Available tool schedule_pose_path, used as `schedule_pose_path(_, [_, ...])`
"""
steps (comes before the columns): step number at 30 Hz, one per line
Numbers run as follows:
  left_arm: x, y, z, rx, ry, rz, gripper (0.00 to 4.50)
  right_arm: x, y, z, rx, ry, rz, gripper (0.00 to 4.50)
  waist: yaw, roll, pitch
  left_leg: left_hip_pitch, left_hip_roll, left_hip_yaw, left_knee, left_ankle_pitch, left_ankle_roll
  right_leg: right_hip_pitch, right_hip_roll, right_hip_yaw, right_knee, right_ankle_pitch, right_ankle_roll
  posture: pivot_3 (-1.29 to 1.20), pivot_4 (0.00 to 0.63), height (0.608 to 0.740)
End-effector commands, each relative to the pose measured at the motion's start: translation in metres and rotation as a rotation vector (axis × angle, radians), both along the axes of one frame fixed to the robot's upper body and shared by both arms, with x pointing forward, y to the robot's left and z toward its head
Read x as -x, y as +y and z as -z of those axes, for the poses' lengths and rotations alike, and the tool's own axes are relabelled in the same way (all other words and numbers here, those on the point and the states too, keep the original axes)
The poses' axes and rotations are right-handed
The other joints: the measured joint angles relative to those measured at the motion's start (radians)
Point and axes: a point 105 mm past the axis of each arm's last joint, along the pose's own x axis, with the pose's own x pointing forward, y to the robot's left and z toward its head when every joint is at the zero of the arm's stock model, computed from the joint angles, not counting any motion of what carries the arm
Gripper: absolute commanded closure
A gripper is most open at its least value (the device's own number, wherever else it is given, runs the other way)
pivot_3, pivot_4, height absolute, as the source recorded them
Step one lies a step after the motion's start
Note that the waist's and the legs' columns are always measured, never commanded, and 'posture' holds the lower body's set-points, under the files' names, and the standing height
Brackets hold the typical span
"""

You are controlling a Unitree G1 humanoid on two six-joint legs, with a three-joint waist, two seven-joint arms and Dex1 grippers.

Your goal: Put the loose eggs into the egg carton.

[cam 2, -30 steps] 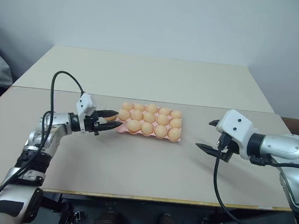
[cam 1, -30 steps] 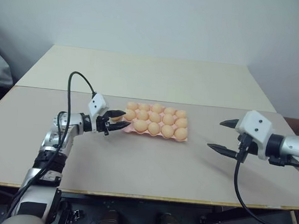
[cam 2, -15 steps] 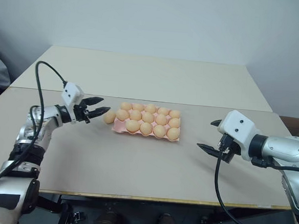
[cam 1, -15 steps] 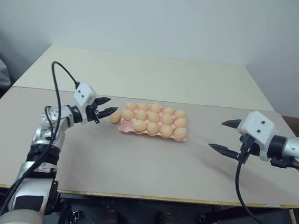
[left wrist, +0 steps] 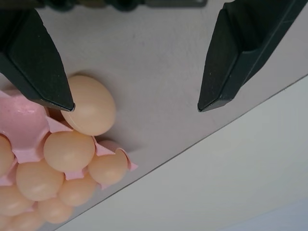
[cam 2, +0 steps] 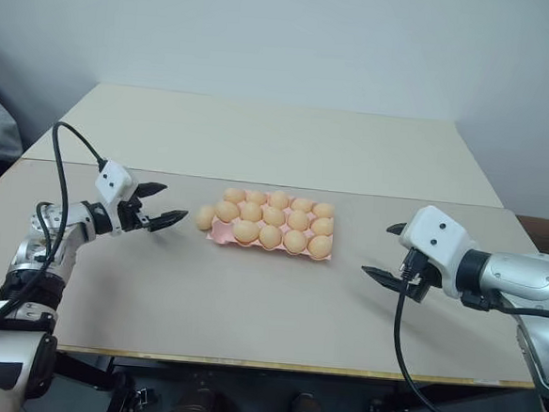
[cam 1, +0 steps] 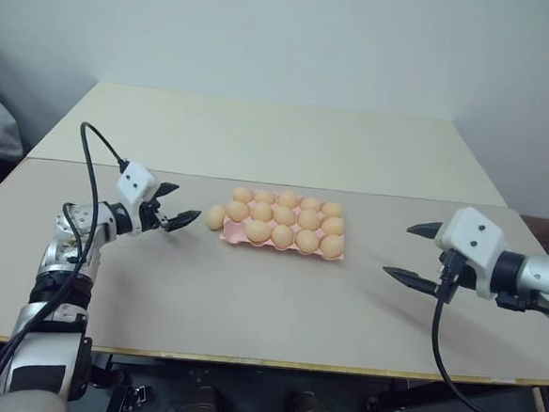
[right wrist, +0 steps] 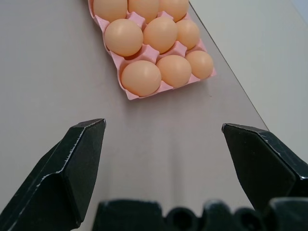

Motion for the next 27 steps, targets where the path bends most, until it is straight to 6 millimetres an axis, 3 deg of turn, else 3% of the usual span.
schedule_pose_path(1, [-0.002,-0.006,-0.001,-0.009,-0.012,0.047,0.06,0.000,-0.001,-0.013,0.015,-0.058,0.008,0.00,0.001,0.000,0.000,0.000,0.000,0.000,0.000,0.000,0.000,0.000,0.000,0.000,0.000,0.000,0.000,0.00,0.150,0.740])
schedule_pose_path(5, [-0.005,-0.013,0.011,-0.058,0.026,0.088,0.06,0.000,-0.001,-0.014,0.019,-0.061,0.010,0.00,0.005,0.000,0.000,0.000,0.000,0.000,0.000,0.000,0.000,0.000,0.000,0.000,0.000,0.000,0.000,0.00,0.150,0.740])
schedule_pose_path(19, [-0.025,-0.046,0.017,-0.070,0.038,0.130,0.06,0.001,-0.005,-0.015,0.030,-0.071,0.031,0.00,0.000,0.000,0.000,-0.001,0.000,0.000,0.000,0.000,0.000,0.000,0.000,0.000,0.000,0.001,-0.001,0.00,0.150,0.740])
schedule_pose_path(27, [-0.034,-0.053,0.019,-0.075,0.030,0.078,0.06,0.002,-0.006,-0.016,0.030,-0.074,0.033,0.00,0.004,0.000,0.000,-0.001,0.000,0.000,0.001,0.000,0.000,0.000,0.000,0.000,0.000,0.001,0.000,0.00,0.150,0.740])
